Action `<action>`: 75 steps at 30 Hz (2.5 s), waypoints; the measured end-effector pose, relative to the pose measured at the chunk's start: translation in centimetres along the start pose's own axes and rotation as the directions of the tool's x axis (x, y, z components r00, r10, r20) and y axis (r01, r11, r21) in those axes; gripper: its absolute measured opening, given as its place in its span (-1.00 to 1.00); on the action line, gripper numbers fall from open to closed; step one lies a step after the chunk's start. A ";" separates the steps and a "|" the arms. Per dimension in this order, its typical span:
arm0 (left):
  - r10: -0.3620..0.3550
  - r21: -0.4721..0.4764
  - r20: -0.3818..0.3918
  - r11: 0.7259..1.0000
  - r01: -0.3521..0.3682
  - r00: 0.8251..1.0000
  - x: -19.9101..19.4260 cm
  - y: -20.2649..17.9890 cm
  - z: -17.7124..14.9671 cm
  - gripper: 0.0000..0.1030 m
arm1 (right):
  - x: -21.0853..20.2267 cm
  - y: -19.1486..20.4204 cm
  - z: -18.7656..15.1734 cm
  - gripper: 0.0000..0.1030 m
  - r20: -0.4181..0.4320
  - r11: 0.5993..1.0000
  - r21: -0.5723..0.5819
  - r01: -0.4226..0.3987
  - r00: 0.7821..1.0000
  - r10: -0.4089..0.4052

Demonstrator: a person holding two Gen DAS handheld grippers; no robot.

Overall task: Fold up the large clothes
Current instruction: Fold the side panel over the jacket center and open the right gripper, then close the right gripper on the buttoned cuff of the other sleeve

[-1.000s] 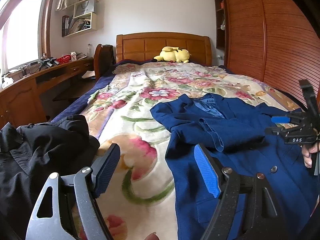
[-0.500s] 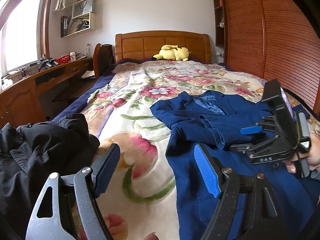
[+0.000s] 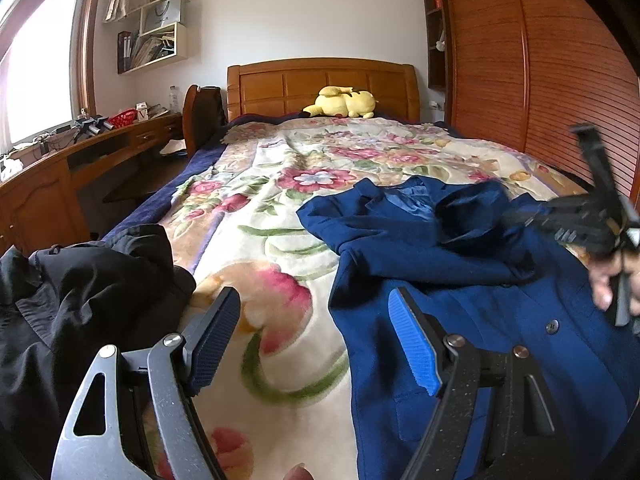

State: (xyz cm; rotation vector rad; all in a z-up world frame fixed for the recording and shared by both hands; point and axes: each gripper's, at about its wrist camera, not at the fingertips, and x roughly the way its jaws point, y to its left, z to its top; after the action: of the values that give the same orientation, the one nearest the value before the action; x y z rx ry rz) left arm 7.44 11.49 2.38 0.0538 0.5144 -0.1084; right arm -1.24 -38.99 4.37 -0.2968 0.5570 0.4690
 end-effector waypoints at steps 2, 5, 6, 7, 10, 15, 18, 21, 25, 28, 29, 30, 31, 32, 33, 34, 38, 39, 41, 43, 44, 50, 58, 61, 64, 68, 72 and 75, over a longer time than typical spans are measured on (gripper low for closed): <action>0.000 0.002 -0.002 1.000 0.000 1.000 0.1 -0.1 0.0 0.51 | -1.9 -2.1 -0.9 -0.86 0.025 0.996 0.038 0.081 0.996 -0.082; -0.003 0.000 -0.004 1.000 0.003 1.000 0.3 -0.4 0.0 0.51 | -4.7 -5.5 -2.9 -0.86 0.033 0.975 0.094 0.203 0.978 -0.207; -0.003 0.001 -0.005 1.000 0.003 1.000 0.5 -0.5 0.1 0.51 | -5.6 -6.7 -3.7 -0.86 0.024 0.965 0.123 0.232 0.971 -0.237; -0.004 0.004 -0.006 1.000 0.004 1.000 0.5 -0.7 0.1 0.51 | -6.2 -7.9 -4.5 -0.86 0.008 0.956 0.152 0.250 0.967 -0.254; -0.004 0.015 -0.011 1.000 0.004 1.000 0.8 -1.3 0.0 0.51 | -7.2 -10.3 -7.2 -0.86 -0.053 0.941 0.207 0.268 0.963 -0.263; 0.000 0.023 -0.019 1.000 0.001 1.000 1.1 -1.9 -0.2 0.51 | -7.0 -11.4 -10.5 -0.20 -0.167 0.932 0.234 0.277 0.956 -0.242; 0.001 0.023 -0.021 1.000 0.000 1.000 1.1 -2.0 -0.3 0.51 | -7.6 -11.6 -11.5 0.02 -0.183 0.932 0.266 0.247 0.962 -0.203; 0.002 0.025 -0.023 1.000 -0.002 1.000 1.2 -2.1 -0.3 0.51 | -8.7 -11.7 -11.4 0.04 -0.168 0.941 0.255 0.223 0.968 -0.184; 0.005 0.027 -0.028 1.000 -0.004 1.000 1.3 -2.4 -0.5 0.51 | -10.3 -11.1 -10.5 0.04 -0.105 0.947 0.204 0.247 0.967 -0.230; 0.005 0.027 -0.028 1.000 -0.005 1.000 1.4 -2.4 -0.5 0.51 | -11.1 -9.5 -10.1 0.04 -0.051 0.963 0.166 0.214 0.977 -0.209; 0.006 0.027 -0.029 1.000 -0.005 1.000 1.4 -2.4 -0.5 0.51 | -10.8 -9.0 -9.9 0.04 -0.049 0.966 0.148 0.211 0.977 -0.206; 0.004 0.027 -0.030 1.000 -0.004 1.000 1.4 -2.4 -0.5 0.51 | -10.5 -8.7 -9.8 0.04 -0.050 0.969 0.131 0.208 0.978 -0.203; 0.004 0.028 -0.031 1.000 -0.003 1.000 1.3 -2.4 -0.6 0.51 | -10.1 -8.4 -9.6 0.04 -0.052 0.972 0.119 0.201 0.979 -0.196; 0.003 0.028 -0.032 1.000 -0.002 0.999 1.3 -2.5 -0.6 0.51 | -9.8 -8.5 -9.6 0.04 -0.056 0.973 0.115 0.201 0.979 -0.196; 0.003 0.030 -0.034 1.000 -0.002 0.999 1.3 -2.5 -0.7 0.51 | -9.3 -8.6 -9.5 0.04 -0.064 0.971 0.120 0.206 0.978 -0.199; 0.002 0.032 -0.035 0.999 -0.001 0.999 1.3 -2.5 -0.7 0.51 | -8.9 -9.0 -9.5 0.04 -0.071 0.971 0.128 0.204 0.978 -0.196; -0.005 0.029 -0.044 1.000 0.007 0.999 1.4 -2.8 -0.8 0.51 | -8.0 -10.9 -9.9 0.18 -0.080 0.969 0.177 0.170 0.984 -0.158; -0.010 0.027 -0.045 1.000 0.011 0.999 1.2 -3.0 -0.7 0.51 | -8.2 -11.5 -10.1 0.26 -0.069 0.969 0.193 0.151 0.988 -0.140; -0.028 0.027 -0.027 0.999 0.029 0.999 0.6 -3.7 -0.5 0.51 | -8.7 -12.7 -10.4 0.51 -0.062 0.963 0.216 0.162 0.986 -0.152; -0.048 0.034 -0.013 0.998 0.048 0.999 0.1 -4.8 -0.1 0.51 | -9.2 -14.0 -11.1 0.52 -0.079 0.954 0.225 0.199 0.979 -0.185; -0.062 0.036 -0.007 0.997 0.062 0.998 -0.1 -5.4 0.0 0.51 | -9.5 -14.8 -11.5 0.52 -0.082 0.950 0.231 0.210 0.977 -0.196; -0.133 0.032 0.027 0.991 0.132 0.991 -0.6 -9.1 0.7 0.51 | -11.4 -20.4 -14.3 0.52 -0.139 0.904 0.270 0.333 0.942 -0.305; -0.174 0.036 -0.029 0.984 0.175 0.984 2.1 -12.3 0.1 0.51 | -13.0 -28.8 -17.2 0.52 -0.206 0.813 0.350 0.464 0.885 -0.416; -0.169 0.039 -0.039 0.985 0.170 0.985 2.7 -12.9 -0.2 0.51 | -13.1 -31.7 -17.8 0.52 -0.228 0.773 0.365 0.519 0.855 -0.466; -0.166 0.040 -0.048 0.985 0.168 0.985 3.2 -13.2 -0.4 0.51 | -12.5 -34.5 -18.1 0.52 -0.252 0.731 0.396 0.555 0.832 -0.495; -0.159 0.049 -0.073 0.985 0.162 0.985 3.9 -13.5 -0.9 0.51 | -11.8 -37.9 -18.6 0.52 -0.291 0.670 0.430 0.605 0.795 -0.532; -0.160 0.049 -0.095 0.985 0.165 0.983 4.4 -13.7 -1.3 0.51 | -11.1 -40.3 -18.9 0.52 -0.320 0.618 0.438 0.653 0.756 -0.571; -0.162 0.050 -0.108 0.984 0.168 0.981 4.7 -13.8 -1.4 0.51 | -11.1 -41.5 -19.0 0.52 -0.341 0.575 0.452 0.682 0.727 -0.596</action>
State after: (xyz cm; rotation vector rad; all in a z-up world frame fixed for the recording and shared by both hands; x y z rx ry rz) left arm 9.19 -2.55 -1.46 0.0742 0.6192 -0.2846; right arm 2.93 -85.69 1.23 0.0439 0.6637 -0.4532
